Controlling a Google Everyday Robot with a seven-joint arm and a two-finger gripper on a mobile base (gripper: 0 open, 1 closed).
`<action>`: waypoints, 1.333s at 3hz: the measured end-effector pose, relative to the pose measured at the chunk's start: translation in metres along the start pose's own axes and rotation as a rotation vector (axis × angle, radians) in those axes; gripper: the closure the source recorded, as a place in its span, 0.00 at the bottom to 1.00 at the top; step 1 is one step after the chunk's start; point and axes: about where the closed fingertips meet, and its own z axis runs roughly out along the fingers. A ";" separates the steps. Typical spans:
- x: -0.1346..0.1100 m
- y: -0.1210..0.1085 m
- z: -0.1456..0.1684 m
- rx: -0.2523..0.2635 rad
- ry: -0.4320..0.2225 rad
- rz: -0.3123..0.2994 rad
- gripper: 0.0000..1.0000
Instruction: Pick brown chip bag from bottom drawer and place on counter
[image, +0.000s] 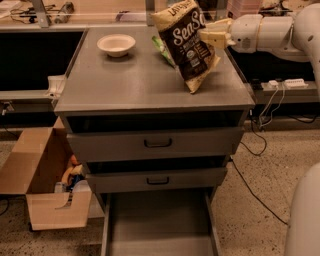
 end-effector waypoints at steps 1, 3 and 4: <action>0.000 0.000 0.000 0.000 0.000 0.000 0.57; 0.000 0.000 0.000 0.000 0.000 0.000 0.03; 0.000 0.000 0.000 0.000 0.000 0.000 0.00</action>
Offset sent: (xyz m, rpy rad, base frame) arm 0.0000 0.0000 0.0000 0.0000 0.0000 0.0000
